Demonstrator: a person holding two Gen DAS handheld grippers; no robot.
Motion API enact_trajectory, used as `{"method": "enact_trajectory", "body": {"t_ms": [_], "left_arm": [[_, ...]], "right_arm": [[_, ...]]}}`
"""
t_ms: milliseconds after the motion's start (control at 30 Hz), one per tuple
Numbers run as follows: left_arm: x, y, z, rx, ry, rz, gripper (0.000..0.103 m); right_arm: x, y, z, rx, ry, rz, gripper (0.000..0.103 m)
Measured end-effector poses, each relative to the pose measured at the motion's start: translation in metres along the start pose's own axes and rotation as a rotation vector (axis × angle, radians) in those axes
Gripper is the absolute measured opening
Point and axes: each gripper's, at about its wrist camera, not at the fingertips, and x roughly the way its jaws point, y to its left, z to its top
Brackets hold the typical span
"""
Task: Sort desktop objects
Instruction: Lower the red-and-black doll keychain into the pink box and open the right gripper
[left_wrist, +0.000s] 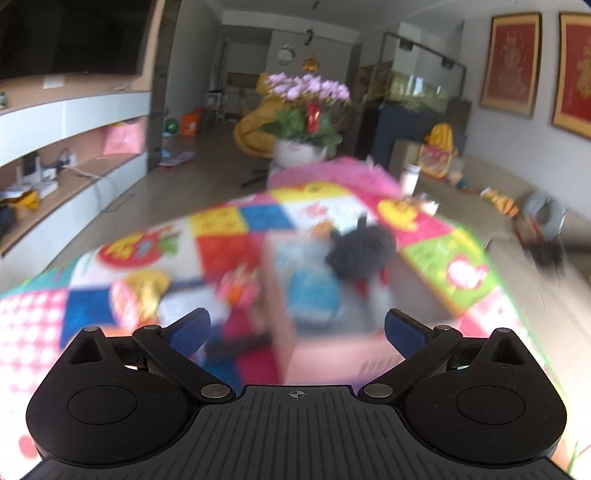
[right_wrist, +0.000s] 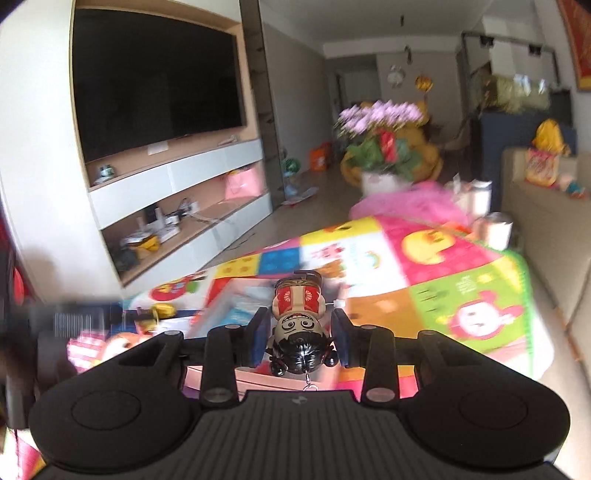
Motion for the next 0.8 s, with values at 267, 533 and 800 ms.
{"method": "enact_trajectory", "body": {"t_ms": [267,533,800], "left_arm": [[-0.03,0.029,-0.062,-0.045,0.046,0.046,0.103],[-0.033,0.058,-0.088,-0.088,0.066,0.199,0.103],[-0.033,0.094,-0.104,-0.206,0.072,0.266,0.103]], "right_arm": [[0.072,0.028,0.022,-0.037,0.07,-0.103,0.05],[0.085,0.034,0.008,-0.013,0.133,-0.105,0.057],[0.114,0.107,-0.005,-0.207,0.195,-0.019,0.055]]}}
